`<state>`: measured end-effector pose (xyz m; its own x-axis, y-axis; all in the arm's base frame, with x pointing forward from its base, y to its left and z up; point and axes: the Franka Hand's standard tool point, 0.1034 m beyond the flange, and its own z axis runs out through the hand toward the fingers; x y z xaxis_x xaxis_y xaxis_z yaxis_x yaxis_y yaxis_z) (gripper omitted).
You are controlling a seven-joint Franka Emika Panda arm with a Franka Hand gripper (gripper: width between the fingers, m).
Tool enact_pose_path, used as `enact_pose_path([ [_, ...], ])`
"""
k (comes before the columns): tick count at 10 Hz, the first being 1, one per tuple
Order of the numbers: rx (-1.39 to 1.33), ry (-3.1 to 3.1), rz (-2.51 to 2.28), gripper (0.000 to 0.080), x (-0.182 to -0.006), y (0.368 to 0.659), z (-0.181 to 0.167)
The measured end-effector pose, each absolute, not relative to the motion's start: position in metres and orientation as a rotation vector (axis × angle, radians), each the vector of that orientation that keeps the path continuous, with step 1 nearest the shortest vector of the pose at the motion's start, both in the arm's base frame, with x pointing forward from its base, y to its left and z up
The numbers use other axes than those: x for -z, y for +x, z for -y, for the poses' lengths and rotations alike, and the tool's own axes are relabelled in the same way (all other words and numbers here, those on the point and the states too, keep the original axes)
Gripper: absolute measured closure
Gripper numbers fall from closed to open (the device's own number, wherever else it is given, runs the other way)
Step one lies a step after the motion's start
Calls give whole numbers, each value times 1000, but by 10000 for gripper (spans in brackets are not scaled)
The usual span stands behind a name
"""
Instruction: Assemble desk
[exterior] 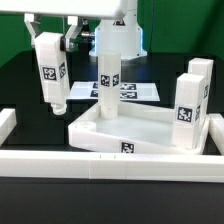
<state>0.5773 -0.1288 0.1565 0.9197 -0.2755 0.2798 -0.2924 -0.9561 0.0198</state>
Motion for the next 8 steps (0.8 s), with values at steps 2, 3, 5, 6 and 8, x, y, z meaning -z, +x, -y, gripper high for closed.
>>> enact_pose_path([
  [2,-438,3014,445,509,-157,578,129],
  [3,-548,2971,433,509,-159,582,131],
  [5,-625,2966,445,509,-157,577,112],
  [6,-638,2975,453,509,-160,581,105],
  [8,-625,2992,494,509,-160,585,98],
])
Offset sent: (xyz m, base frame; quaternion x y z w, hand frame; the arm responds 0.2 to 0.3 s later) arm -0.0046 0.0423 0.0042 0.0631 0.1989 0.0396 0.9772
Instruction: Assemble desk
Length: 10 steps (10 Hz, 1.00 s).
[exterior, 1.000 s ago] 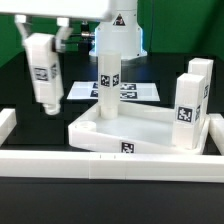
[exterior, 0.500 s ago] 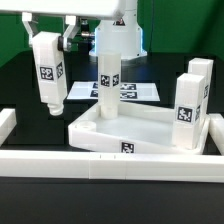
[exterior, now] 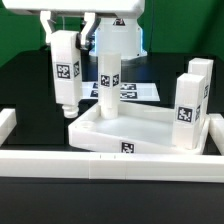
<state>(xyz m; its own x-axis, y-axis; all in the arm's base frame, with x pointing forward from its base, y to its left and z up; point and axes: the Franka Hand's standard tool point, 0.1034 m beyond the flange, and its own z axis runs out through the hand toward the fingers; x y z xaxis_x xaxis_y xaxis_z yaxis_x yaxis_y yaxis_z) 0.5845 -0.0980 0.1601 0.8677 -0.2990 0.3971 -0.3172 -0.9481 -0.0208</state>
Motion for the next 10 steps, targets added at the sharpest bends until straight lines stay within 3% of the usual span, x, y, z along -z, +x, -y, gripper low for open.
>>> enact_pose_path([
  [4,-620,2992,487,509,-158,583,98],
  [7,-625,2983,469,509,-141,567,84],
  [10,-615,2983,462,509,-138,566,85],
])
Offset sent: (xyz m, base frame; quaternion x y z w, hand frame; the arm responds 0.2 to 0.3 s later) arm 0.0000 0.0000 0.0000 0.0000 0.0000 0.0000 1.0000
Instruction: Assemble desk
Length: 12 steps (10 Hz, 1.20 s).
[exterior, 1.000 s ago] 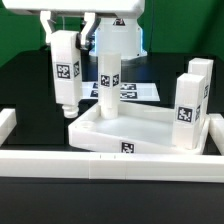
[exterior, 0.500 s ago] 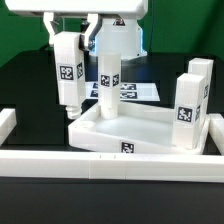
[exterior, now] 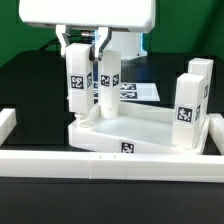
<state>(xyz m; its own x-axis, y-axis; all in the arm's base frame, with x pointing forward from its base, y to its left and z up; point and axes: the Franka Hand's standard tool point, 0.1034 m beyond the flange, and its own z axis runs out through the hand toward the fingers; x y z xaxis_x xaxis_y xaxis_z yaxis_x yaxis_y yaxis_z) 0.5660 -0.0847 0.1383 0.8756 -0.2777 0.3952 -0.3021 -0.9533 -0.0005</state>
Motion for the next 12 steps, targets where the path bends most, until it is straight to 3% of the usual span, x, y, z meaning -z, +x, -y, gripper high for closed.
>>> enact_pose_path([
  [12,-582,2973,422,509,-119,559,78],
])
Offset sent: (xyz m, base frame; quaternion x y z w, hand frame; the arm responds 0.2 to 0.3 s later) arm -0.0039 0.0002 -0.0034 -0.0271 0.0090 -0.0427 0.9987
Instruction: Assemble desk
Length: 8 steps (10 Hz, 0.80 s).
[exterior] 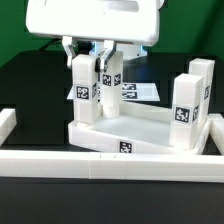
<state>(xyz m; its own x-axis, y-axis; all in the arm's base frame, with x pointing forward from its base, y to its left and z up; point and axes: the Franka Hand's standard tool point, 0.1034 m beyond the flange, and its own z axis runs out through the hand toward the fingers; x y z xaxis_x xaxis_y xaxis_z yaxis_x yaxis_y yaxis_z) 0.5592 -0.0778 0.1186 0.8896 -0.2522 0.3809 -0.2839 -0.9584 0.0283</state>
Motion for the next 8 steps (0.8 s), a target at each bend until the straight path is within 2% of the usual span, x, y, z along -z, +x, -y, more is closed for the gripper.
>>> enact_pose_path([
  [6,-605,2957,415,509,-118,561,81],
  [7,-605,2956,413,327,-118,561,82],
  [8,-606,2955,413,204,-119,561,84],
])
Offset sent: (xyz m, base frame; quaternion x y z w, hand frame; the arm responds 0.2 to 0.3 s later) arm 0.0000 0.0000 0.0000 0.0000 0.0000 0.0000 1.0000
